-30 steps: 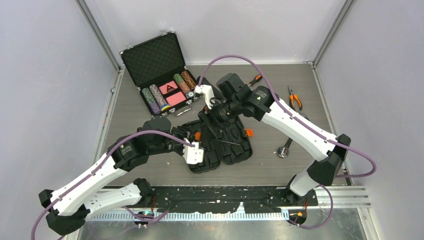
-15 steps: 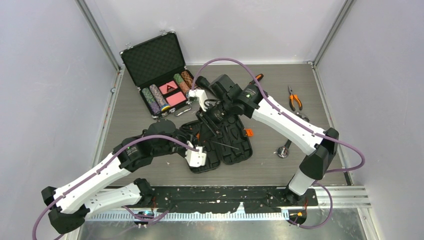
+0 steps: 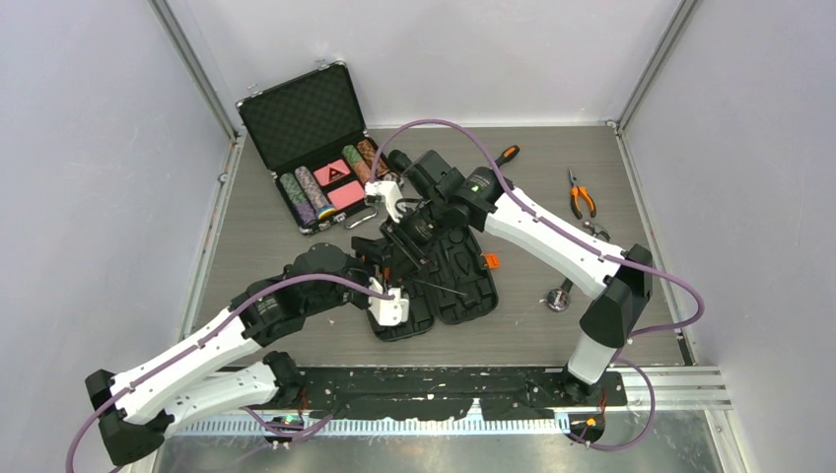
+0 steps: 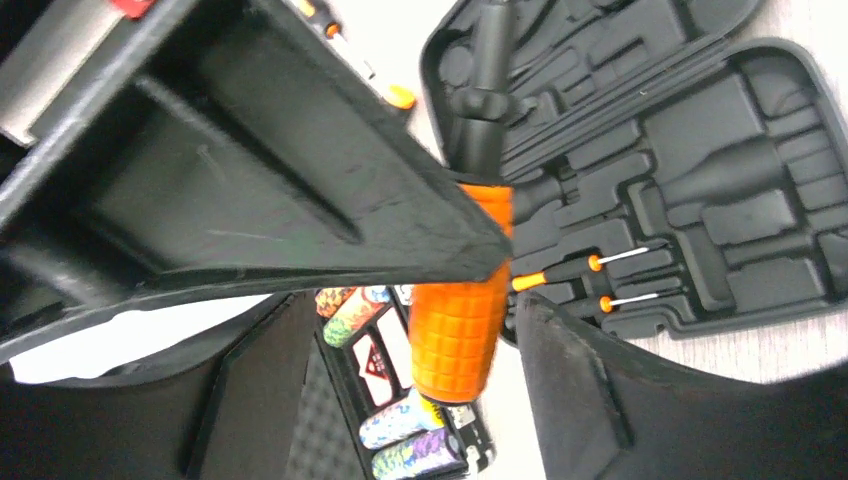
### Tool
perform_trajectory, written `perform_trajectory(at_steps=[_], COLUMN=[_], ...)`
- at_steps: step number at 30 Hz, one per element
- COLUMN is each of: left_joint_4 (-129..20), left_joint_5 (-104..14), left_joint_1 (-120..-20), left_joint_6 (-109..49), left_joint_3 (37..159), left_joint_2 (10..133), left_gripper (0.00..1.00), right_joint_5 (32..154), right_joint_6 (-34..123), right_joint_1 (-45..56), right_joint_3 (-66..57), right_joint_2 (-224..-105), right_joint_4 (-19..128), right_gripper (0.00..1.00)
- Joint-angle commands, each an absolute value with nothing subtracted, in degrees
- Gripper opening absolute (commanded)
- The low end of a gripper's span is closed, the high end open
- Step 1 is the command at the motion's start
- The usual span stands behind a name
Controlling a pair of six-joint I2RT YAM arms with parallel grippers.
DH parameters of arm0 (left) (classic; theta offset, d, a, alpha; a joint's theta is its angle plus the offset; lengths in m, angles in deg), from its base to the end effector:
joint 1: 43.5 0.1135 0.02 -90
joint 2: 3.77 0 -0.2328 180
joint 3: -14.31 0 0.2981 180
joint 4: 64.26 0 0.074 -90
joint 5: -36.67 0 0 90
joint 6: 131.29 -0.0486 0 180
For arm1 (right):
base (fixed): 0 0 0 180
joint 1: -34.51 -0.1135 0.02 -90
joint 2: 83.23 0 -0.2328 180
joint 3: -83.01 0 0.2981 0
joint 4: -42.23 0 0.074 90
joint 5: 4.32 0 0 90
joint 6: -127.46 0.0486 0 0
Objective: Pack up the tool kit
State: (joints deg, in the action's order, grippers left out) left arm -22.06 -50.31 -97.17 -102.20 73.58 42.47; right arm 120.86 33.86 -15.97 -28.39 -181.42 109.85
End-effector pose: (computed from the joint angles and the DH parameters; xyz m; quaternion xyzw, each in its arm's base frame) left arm 0.1498 -0.2081 0.2891 0.7326 0.4546 0.0093 0.5065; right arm 0.2390 0.3338 0.3196 -0.4949 0.7664 0.3799 0.1528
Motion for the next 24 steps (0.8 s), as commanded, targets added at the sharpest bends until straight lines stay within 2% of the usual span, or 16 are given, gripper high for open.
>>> perform_trajectory(at_steps=[1,4,11,15,19,24], left_joint_4=[-31.2,-32.3,-34.9,-33.2,-28.8,-18.9], left_joint_5=[-56.8,-58.0,-58.7,-61.1,-62.5,-63.5], left_joint_1=[-97.2,-96.5,-88.6,-83.1,-76.5,-72.4], left_joint_6=[-101.5,-100.2,-85.5,-72.2,-51.7,-33.2], left_joint_3=[71.5,70.3,69.4,72.5,75.5,77.3], left_joint_2=[40.8,40.1,37.9,40.1,43.3,47.4], left_gripper=[0.80,0.90,0.99,1.00,1.00,0.99], right_joint_5=[119.5,115.7,101.0,94.9,89.2,83.9], right_joint_6=[36.0,38.0,50.0,57.0,62.5,64.9], right_joint_1=[-15.2,-14.4,-14.2,-14.2,-14.3,-15.0], right_joint_3=[-28.3,-26.8,-21.4,-16.8,-10.0,-2.8], right_joint_2=[-181.6,-182.1,-182.8,-183.4,-183.7,-184.7], right_joint_4=[106.1,104.2,94.0,85.6,75.2,63.9], right_gripper=[0.05,0.05,0.05,0.05,0.05,0.06])
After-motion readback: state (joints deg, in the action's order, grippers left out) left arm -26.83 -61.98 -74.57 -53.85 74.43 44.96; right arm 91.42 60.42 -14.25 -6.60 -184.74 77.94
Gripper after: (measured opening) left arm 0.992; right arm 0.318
